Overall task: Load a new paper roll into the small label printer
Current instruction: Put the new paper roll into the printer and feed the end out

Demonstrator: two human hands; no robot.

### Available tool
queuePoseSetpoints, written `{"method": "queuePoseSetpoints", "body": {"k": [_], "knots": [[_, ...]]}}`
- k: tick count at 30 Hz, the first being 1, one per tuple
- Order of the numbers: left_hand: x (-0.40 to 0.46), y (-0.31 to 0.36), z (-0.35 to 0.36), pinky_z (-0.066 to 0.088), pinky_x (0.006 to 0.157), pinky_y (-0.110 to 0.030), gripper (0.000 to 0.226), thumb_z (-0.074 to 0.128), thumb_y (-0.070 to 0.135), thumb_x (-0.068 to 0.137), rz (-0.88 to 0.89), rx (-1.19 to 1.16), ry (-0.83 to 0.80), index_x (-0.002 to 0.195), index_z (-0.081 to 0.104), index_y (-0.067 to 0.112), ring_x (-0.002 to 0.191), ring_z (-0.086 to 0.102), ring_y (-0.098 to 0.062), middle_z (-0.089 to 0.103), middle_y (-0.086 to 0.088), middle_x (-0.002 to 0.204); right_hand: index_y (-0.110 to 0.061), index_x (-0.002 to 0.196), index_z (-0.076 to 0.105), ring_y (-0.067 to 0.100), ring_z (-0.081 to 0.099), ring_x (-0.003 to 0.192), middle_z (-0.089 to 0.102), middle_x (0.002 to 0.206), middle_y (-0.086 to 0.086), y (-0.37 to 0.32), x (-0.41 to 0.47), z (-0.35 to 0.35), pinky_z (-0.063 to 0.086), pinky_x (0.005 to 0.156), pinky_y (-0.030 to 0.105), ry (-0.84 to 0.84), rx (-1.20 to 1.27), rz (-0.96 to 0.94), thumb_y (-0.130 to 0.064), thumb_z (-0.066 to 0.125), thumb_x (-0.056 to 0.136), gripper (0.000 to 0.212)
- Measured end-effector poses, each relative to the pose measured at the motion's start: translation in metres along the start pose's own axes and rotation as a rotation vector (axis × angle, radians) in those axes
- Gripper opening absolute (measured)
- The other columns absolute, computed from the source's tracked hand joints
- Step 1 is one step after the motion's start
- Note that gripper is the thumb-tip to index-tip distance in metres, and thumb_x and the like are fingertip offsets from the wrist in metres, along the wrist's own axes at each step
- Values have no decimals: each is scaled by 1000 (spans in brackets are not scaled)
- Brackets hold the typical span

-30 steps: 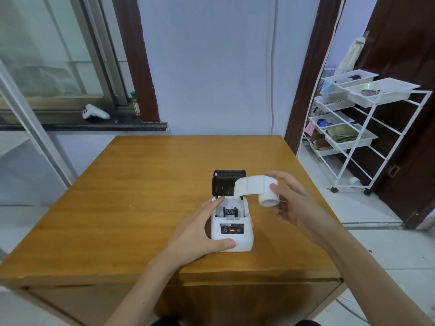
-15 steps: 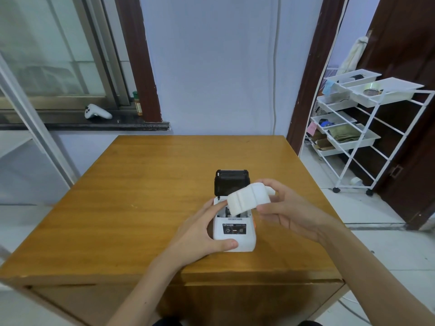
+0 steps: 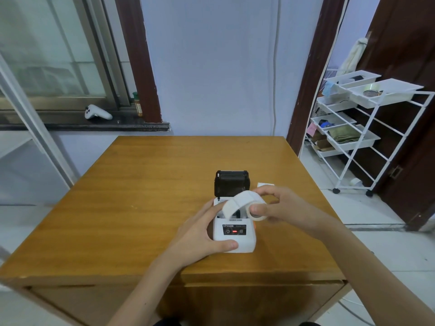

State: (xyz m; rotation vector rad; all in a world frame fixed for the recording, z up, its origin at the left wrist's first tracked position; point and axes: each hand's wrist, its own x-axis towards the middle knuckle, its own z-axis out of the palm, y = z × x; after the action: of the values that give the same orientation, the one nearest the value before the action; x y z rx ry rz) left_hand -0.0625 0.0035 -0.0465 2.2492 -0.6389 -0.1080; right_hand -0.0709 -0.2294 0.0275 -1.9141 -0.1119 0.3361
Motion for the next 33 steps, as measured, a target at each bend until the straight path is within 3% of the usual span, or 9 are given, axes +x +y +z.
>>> {"method": "queuePoseSetpoints", "body": {"k": [3,7,12,17,21,26,29,31,33], "knots": [[-1,2,-1,37,89,-17,82,74,65,68,12,-9,-3,138,32,59,123,41,11,29,44,140,-18,107,71,-7,54,58,67,91,-9,1,4,0,43,52,11,18,-123,-23,-30,74,80,29],[-1,0,-1,38,95,-21,87,73,68,65,-9,4,-7,140,28,58,124,39,11,24,46,142,-18,106,71,-2,51,52,68,88,-3,2,8,0,43,50,16,19,-110,-23,-28,73,83,25],[0,-1,0,34,101,-24,95,68,72,61,-47,19,-21,144,25,53,127,35,6,19,44,138,-28,123,59,13,55,59,66,81,3,2,10,0,50,49,23,5,-24,-16,-29,70,85,40],[1,-3,1,40,101,-29,87,67,74,63,-36,51,-23,141,37,51,128,39,3,18,39,149,-21,117,67,16,57,61,68,84,10,1,12,-1,54,50,24,-18,3,-55,-28,66,88,29],[0,0,0,43,96,-26,73,70,70,64,-20,26,-13,130,44,53,123,43,6,23,44,142,-17,114,71,21,58,66,70,86,9,3,17,-2,56,56,23,-24,46,-43,-32,64,88,30],[1,2,-1,45,96,-29,78,75,65,65,-17,-4,6,135,42,50,122,46,6,33,40,140,-22,109,74,12,45,52,64,67,-4,8,25,2,32,41,23,-51,60,-73,-38,62,90,27],[0,2,-2,44,91,-19,70,78,59,66,-17,-24,5,128,47,48,117,46,10,34,46,133,-23,111,74,12,35,46,60,63,-5,10,32,5,21,39,22,-63,71,-96,-38,60,91,28],[-1,3,-3,37,84,-5,70,80,55,66,-27,-39,8,128,48,46,115,43,16,31,53,126,-22,111,73,13,32,44,60,62,-4,11,35,7,21,36,20,-61,81,-111,-36,60,91,28],[0,5,-3,36,84,-3,76,80,55,66,-30,-53,12,133,44,47,115,45,15,36,49,128,-18,113,73,12,31,41,60,64,3,12,38,10,21,34,20,-69,88,-135,-32,60,92,28]]}}
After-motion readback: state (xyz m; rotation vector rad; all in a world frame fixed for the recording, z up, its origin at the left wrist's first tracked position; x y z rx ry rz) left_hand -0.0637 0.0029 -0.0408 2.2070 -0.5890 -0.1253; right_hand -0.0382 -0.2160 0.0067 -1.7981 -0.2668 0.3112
